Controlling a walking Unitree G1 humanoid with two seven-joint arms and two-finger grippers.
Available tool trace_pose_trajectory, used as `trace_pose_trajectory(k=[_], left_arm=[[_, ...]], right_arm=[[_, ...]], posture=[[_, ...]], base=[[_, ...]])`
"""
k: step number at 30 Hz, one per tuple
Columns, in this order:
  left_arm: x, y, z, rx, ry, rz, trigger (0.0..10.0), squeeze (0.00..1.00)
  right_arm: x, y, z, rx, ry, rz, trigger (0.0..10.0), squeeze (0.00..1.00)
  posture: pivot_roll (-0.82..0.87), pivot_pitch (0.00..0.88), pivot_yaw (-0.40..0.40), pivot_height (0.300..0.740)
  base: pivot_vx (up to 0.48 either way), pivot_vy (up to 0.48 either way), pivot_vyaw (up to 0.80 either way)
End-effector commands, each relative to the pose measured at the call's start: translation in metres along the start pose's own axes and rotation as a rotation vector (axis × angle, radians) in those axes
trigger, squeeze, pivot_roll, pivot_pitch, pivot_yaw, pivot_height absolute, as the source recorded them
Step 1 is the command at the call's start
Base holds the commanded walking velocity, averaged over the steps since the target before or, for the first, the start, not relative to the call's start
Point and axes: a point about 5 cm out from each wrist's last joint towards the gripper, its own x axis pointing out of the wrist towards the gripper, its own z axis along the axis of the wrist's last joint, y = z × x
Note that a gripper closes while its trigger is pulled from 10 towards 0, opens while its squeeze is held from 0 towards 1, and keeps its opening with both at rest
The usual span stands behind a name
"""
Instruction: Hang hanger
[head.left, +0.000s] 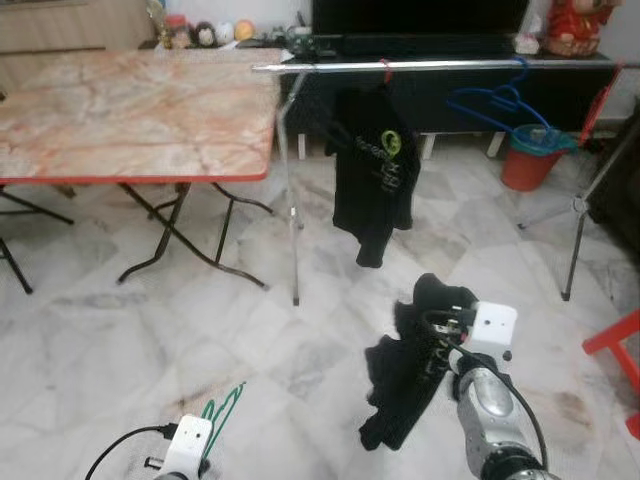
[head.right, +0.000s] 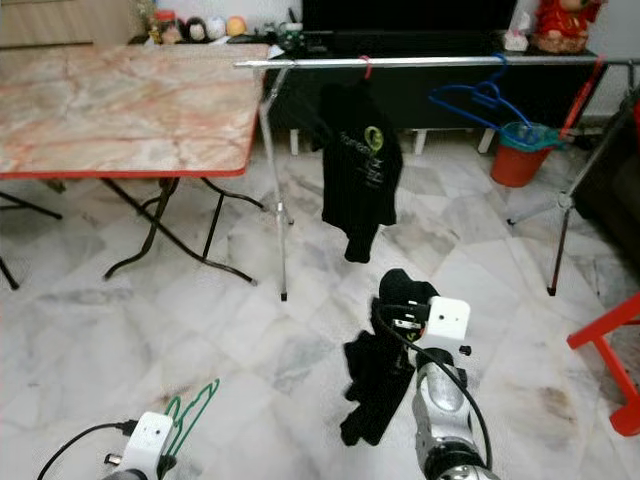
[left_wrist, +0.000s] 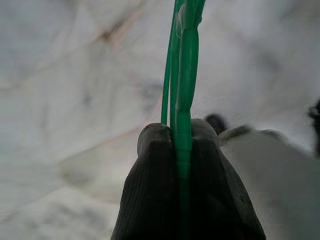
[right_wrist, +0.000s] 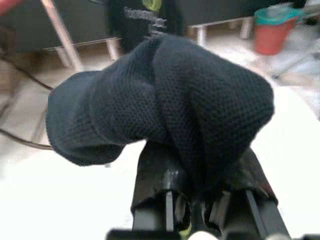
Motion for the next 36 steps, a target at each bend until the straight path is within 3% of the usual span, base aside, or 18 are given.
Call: trace_pose_trajectory(k=[1,28,36], left_arm=[[0.000,-0.001,0.000,-0.005,0.006,-0.004,10.0,0.00],[0.003,-0.006,0.012,-0.021,-0.012,-0.003,10.0,0.00],[0.005,-0.010,0.019,-0.018,-0.029,-0.010,10.0,0.00]], right_arm=[[0.003,-0.007,0.006,-0.016,-0.019,-0.015,10.0,0.00],[0.007,-0.008,0.012,-0.057,-0.029,0.003,10.0,0.00],[0.007,-0.005,0.012,-0.050,-0.034,0.012,10.0,0.00]], posture=[[-0.11,0.000,0.025,0.740],[-0.10,0.000,0.017,0.740],[-0.10,0.000,0.017,0.740]], base=[[0.000,0.304,0.00],[0.000,0.303,0.00],[0.000,0.305,0.60]])
